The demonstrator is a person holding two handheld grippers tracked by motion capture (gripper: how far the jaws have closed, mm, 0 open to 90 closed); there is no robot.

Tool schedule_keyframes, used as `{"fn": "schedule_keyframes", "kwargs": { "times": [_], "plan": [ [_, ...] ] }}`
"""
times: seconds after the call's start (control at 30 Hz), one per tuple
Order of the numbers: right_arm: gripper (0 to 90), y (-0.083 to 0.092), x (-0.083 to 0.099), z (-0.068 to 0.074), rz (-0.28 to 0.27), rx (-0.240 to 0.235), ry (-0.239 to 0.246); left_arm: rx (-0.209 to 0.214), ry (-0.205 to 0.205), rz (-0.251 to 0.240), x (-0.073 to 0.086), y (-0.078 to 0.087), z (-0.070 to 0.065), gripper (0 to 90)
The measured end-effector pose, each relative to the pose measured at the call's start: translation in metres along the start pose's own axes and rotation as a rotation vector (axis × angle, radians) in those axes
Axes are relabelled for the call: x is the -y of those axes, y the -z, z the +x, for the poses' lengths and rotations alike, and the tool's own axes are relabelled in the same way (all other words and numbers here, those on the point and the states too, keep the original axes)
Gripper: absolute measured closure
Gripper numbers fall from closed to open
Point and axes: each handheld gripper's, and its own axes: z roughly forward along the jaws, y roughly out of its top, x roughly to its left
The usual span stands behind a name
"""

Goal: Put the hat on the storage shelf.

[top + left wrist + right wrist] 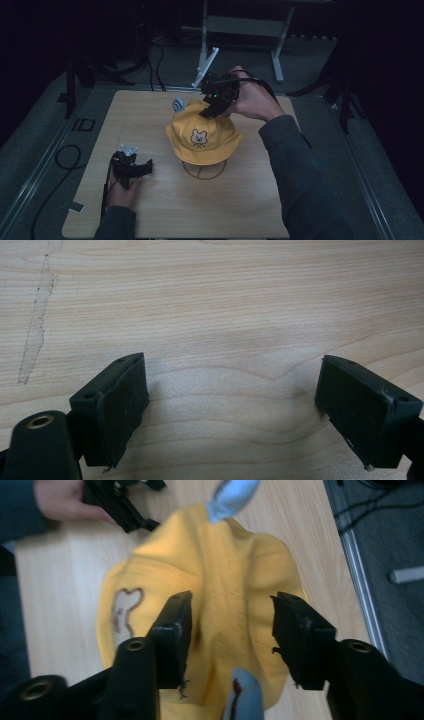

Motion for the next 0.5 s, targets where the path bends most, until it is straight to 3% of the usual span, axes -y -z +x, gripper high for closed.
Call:
{"fn": "schedule_keyframes", "kwargs": {
  "times": [0.2, 0.5],
  "plan": [
    [43.3, 0.003, 0.004, -0.004, -0.032, 0.028, -0.035, 0.000, 0.000, 0.000, 0.000, 0.000, 0.000, 13.6],
    [35.8, 0.018, 0.012, -0.004, -0.066, 0.071, -0.043, 0.000, 0.000, -0.001, 0.000, 0.000, 0.000, 13.6]
  ]
}}
